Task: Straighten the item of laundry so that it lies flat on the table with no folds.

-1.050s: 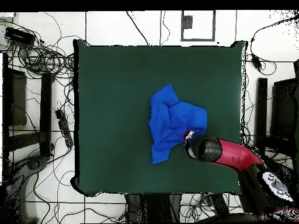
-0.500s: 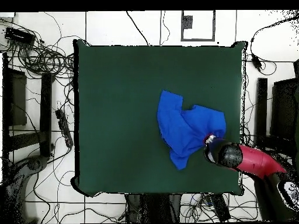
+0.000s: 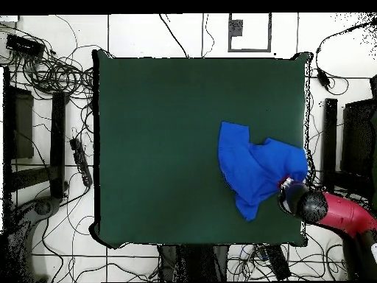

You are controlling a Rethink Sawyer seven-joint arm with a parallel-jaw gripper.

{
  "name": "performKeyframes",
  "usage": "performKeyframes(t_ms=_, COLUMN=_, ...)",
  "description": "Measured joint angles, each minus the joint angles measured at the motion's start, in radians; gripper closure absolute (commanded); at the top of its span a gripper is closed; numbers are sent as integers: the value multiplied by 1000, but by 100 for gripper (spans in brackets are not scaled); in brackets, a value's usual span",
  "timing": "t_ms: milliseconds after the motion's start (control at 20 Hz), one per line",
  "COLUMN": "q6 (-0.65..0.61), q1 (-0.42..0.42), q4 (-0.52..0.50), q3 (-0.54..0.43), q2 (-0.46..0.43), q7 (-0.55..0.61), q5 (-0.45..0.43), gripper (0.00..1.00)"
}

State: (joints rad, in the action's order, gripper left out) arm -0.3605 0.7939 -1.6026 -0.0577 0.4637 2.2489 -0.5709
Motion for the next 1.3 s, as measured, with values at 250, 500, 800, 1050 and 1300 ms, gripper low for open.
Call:
performKeyframes(t_ms=250, q6=0, q1=17, q4=7, q3=-1, q2=1, q7=0, q5=-29, gripper=100)
performKeyframes(t_ms=500, q6=-13, q1=87, q4=5, q3=-38, q2=14, q7=0, q5=-31, gripper=100)
performKeyframes(t_ms=800, q6=-46, q1=191, q4=4, q3=-53, q2=30, q7=0, q5=-43, gripper=100)
performKeyframes(t_ms=1050, q6=-92, q1=266, q4=5, q3=-55, q2=62, q7=0, q5=-70, gripper=100)
performKeyframes(t_ms=1300, q6=-122, q1=292, q4=15, q3=-56, q2=76, q7=0, q5=-108, gripper=0)
